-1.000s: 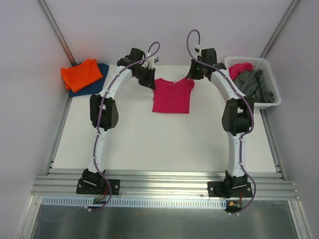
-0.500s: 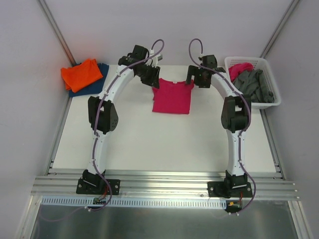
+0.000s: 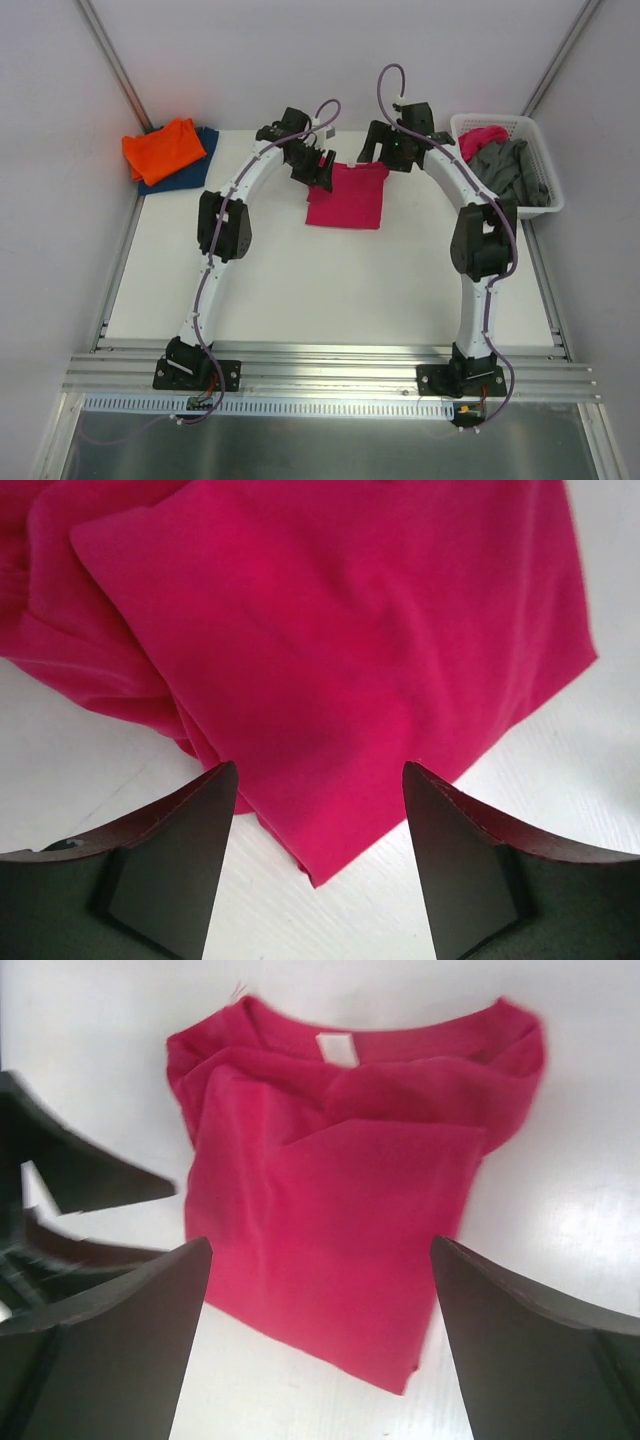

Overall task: Fold and stack the t-shirts
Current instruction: Fold the tshirt

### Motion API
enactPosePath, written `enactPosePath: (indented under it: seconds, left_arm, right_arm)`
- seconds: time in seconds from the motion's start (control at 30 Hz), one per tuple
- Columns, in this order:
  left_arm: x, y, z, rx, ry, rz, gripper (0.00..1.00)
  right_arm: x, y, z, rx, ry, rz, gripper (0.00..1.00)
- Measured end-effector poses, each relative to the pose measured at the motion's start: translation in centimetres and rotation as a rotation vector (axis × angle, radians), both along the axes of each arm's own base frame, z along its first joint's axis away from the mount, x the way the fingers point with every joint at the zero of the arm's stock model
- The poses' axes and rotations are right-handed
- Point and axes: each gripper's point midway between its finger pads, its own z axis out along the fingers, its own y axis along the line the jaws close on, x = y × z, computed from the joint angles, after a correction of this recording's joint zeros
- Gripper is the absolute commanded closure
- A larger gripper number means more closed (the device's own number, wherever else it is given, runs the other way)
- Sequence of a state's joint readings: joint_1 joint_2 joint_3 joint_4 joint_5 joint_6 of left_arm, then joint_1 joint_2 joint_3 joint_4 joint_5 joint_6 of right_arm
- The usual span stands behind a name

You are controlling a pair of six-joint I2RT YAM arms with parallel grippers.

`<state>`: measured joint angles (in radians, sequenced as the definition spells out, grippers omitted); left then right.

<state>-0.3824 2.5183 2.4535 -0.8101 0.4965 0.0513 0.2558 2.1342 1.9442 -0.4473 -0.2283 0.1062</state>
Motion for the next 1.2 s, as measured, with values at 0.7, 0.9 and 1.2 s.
enactPosePath:
  seconds: [0.7,0.9,1.2]
  left_arm:
    - [0.9,1.0,-4.5,-0.009,0.097,0.06,0.31]
    - [0.2,0.8,-5.5,-0.045,0.16,0.076,0.32]
    - [-4.2,1.1,-5.3,-0.091,0.318,0.081,0.29]
  right_arm:
    - [-0.3,7.3,-9.8,0.025,0.169,0.062,0.0]
    - [-0.7,7.4,-10.6,0.035,0.174,0.052,0.01]
    - [-4.2,7.5,-10.6,0.057,0.228,0.06,0.0]
